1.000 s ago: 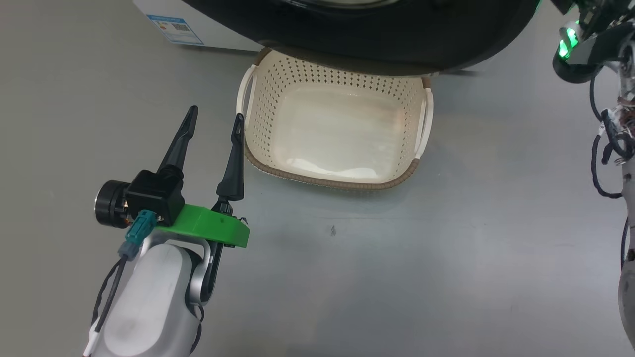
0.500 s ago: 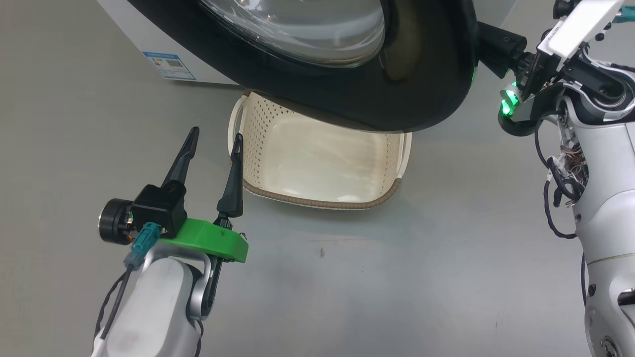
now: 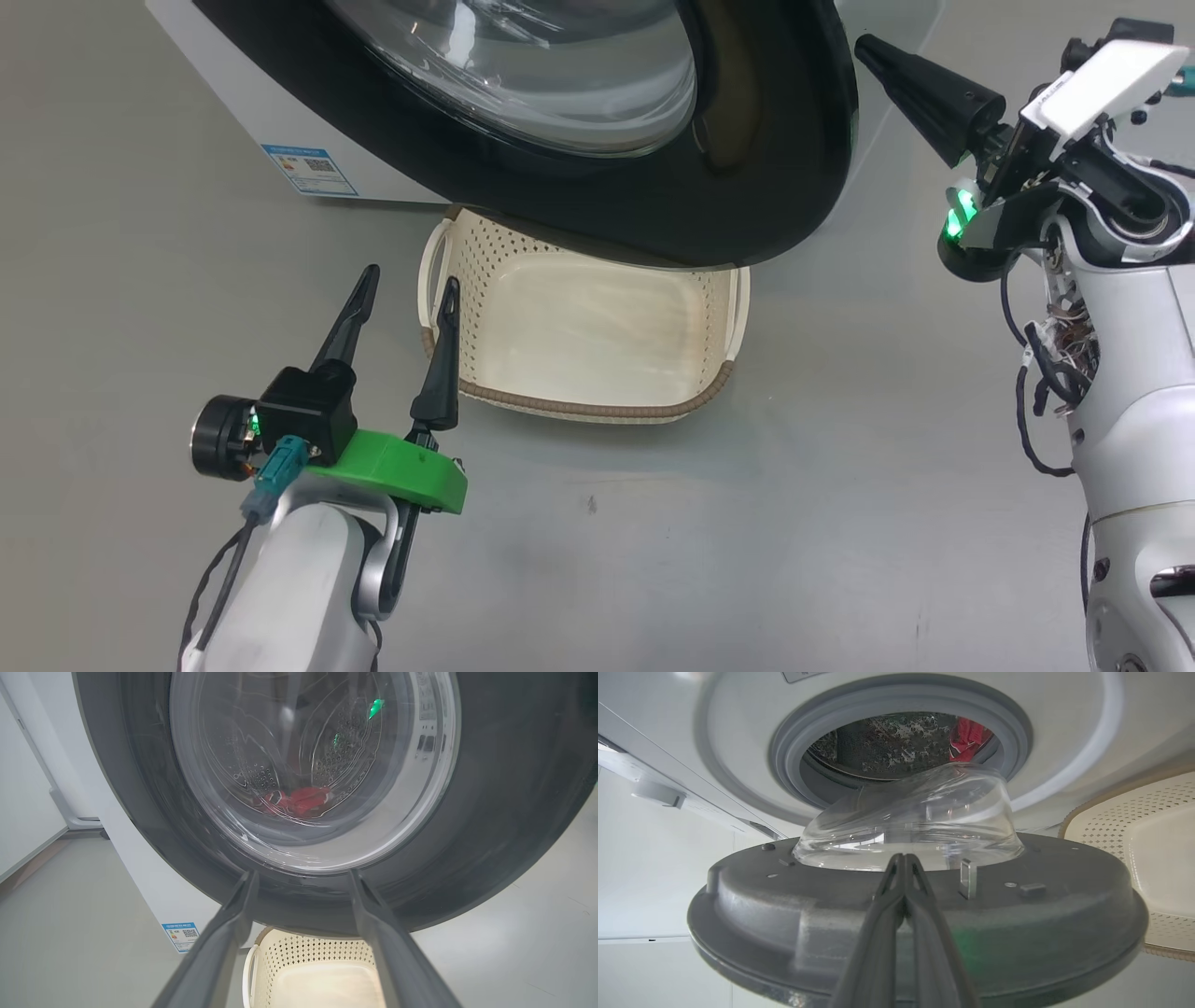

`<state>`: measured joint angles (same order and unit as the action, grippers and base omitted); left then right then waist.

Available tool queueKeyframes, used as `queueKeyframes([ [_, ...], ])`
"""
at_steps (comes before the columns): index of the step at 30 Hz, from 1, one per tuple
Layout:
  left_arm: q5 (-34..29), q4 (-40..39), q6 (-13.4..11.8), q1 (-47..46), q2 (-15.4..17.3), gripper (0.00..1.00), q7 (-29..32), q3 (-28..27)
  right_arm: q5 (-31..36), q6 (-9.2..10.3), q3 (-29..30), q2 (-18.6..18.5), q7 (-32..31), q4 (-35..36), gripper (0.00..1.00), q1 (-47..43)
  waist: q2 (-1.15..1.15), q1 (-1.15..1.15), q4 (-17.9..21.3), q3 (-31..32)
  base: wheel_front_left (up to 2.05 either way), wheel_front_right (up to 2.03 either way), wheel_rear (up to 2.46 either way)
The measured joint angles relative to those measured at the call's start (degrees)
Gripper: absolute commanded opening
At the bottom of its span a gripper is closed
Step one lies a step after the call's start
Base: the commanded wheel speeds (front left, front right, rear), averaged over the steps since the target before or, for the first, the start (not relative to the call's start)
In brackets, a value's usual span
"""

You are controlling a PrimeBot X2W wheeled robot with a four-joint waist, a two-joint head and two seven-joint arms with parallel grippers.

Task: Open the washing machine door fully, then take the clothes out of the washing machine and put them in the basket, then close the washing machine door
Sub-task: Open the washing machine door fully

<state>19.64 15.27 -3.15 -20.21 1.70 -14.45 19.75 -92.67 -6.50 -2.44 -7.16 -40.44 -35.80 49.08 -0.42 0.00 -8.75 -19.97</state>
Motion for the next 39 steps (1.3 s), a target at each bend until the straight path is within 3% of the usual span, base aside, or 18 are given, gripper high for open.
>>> queueKeyframes([
  [7, -0.59, 0.44, 0.0, 0.5, 0.01, 1.0, 0.0, -1.07, -0.01, -0.19, 1.27, 0.43, 3.03, 0.38, 0.0, -2.27, 0.0, 0.0, 0.96, 1.2, 0.0, 0.0, 0.0],
  [8, -0.6, 0.46, 0.0, 0.65, 0.02, 1.0, 0.0, -1.21, 0.08, -0.2, 1.44, 0.45, 3.76, 0.62, 0.05, -2.71, 0.0, 0.0, 1.16, 1.35, 0.0, 0.0, 0.0],
  [9, -0.67, 0.45, 0.0, 0.86, 0.03, 1.0, 0.0, -1.37, 0.44, -0.37, 1.7, 0.53, 4.65, 1.03, 0.43, -3.21, 0.0, 0.0, 1.37, 1.5, 0.0, 0.0, 0.0],
  [11, -0.68, 0.46, 0.0, 1.14, 0.03, 1.0, 0.0, -1.57, 0.62, -0.45, 2.37, 0.63, 6.09, 2.38, 1.0, -4.14, 0.0, 0.0, 1.83, 1.73, 0.0, 0.0, 0.0],
  [18, -1.12, 0.47, 0.45, 1.45, 0.04, 1.0, 0.0, -2.05, 6.55, -0.45, 3.01, -0.45, 13.67, 8.6, 1.0, -7.74, 0.0, 0.0, 3.36, 1.97, 0.0, 0.0, 0.0],
  [25, -1.27, 0.6, 0.47, 1.45, 0.04, 1.0, 0.0, -2.31, 17.52, -0.47, 0.89, -3.46, 23.83, 16.36, 1.0, -12.84, 0.0, 0.0, 3.86, 1.9, 0.0, 0.0, 0.0],
  [29, -1.29, 0.73, 0.48, 1.45, 0.04, 1.0, 0.0, -2.61, 24.64, -0.47, -1.44, -5.28, 30.18, 19.26, 1.0, -15.79, 0.0, 0.0, 4.13, 2.04, 0.0, 0.0, 0.0],
  [35, -1.58, 0.99, 0.49, 1.46, 0.05, 1.0, 0.0, -2.83, 40.05, -0.48, -4.41, -11.47, 42.35, 21.01, 1.0, -19.76, 0.0, 0.0, 4.51, 2.51, 0.0, 0.0, 0.0],
  [39, -1.59, 1.09, 0.49, 1.47, 0.08, 1.0, 0.0, -3.05, 45.69, -0.49, -5.08, -12.57, 47.56, 20.08, 1.0, -21.89, 0.0, 0.0, 4.67, 2.7, 0.0, 0.0, 0.0],
])
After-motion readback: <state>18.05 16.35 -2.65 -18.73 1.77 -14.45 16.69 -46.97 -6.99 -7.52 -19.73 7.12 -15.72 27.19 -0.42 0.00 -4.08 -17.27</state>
